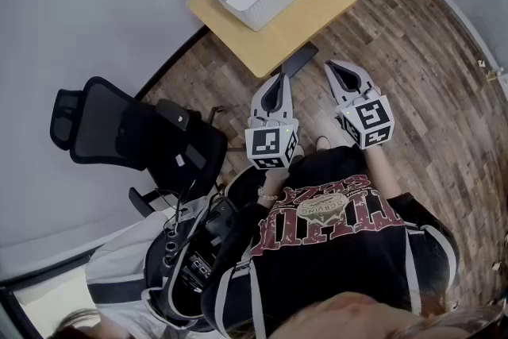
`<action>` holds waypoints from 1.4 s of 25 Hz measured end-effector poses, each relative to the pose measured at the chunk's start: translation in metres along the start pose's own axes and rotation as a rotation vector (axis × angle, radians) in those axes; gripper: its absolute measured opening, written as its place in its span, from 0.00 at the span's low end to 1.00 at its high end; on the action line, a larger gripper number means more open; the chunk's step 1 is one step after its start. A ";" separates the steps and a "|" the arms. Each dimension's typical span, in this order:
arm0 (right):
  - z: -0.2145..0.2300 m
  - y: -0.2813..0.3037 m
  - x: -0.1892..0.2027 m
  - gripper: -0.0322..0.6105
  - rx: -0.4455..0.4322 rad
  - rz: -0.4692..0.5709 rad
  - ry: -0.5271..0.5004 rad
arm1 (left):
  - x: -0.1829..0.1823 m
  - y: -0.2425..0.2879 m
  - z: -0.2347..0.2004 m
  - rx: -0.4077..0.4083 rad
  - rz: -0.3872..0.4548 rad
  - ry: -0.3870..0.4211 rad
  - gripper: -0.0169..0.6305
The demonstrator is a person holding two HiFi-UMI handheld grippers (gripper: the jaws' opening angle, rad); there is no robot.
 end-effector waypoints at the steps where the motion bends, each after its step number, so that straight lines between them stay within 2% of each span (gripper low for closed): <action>1: 0.002 0.001 0.000 0.08 -0.001 0.002 0.000 | 0.000 0.002 0.001 0.000 0.001 0.000 0.10; 11: 0.027 0.005 -0.001 0.08 -0.046 0.020 0.004 | -0.001 0.020 0.013 -0.046 0.011 -0.002 0.10; 21: 0.039 0.028 0.000 0.08 -0.099 0.011 0.001 | 0.002 0.036 0.003 -0.103 0.001 0.002 0.10; 35: 0.062 0.086 -0.008 0.08 -0.043 -0.001 0.003 | -0.005 0.091 -0.046 -0.058 -0.011 0.011 0.10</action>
Point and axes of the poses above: the fingertips, and each gripper's own axes: y forward along the fingers, z to its right, x out of its underside, the point moved 4 cm from there along -y, backward along the fingers, and after that the axes turned 1 degree about y, right-handed, at the moved point
